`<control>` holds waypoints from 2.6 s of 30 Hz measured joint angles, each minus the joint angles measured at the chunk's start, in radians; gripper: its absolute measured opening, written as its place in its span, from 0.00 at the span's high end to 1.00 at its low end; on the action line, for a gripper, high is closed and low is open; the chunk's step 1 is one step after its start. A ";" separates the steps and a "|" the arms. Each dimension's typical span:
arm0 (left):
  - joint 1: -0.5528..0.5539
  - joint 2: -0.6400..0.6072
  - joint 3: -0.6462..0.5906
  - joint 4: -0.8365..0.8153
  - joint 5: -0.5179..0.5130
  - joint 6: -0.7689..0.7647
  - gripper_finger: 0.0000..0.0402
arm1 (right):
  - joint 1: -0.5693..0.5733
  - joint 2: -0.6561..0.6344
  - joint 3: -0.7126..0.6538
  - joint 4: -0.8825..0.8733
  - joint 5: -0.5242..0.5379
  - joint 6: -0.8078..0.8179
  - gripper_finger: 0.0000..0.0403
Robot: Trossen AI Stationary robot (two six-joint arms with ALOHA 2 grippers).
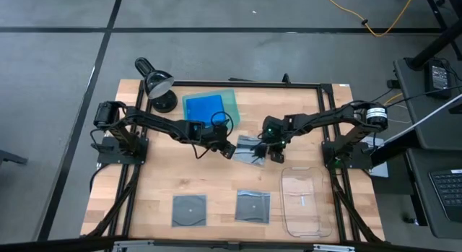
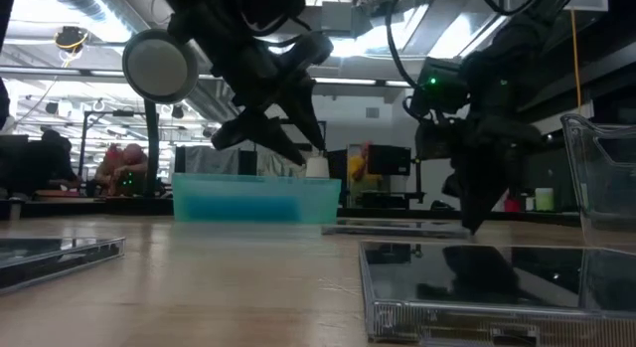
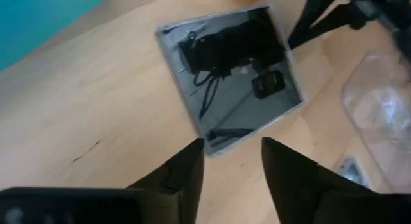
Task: Pick & place jewel cases by type
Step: Put the top black CD case into the transparent bin
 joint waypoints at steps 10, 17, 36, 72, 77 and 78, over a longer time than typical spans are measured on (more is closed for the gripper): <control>0.009 0.000 -0.059 -0.015 -0.010 -0.037 0.50 | 0.002 0.016 -0.001 0.051 -0.001 -0.003 0.98; 0.013 0.000 -0.059 -0.019 -0.033 -0.036 0.48 | -0.010 0.023 -0.002 0.089 0.010 -0.019 0.98; 0.012 0.121 -0.060 0.056 -0.053 -0.111 0.48 | -0.023 0.071 -0.001 0.186 0.027 -0.051 0.98; 0.010 0.138 -0.066 0.240 -0.061 -0.122 0.48 | -0.025 0.072 -0.003 0.191 0.028 -0.096 0.98; 0.005 0.124 -0.066 0.234 -0.046 -0.123 0.48 | -0.025 0.072 -0.003 0.190 0.028 -0.099 0.98; 0.003 0.118 -0.066 0.232 -0.044 -0.122 0.48 | -0.025 0.072 -0.003 0.190 0.025 -0.101 0.98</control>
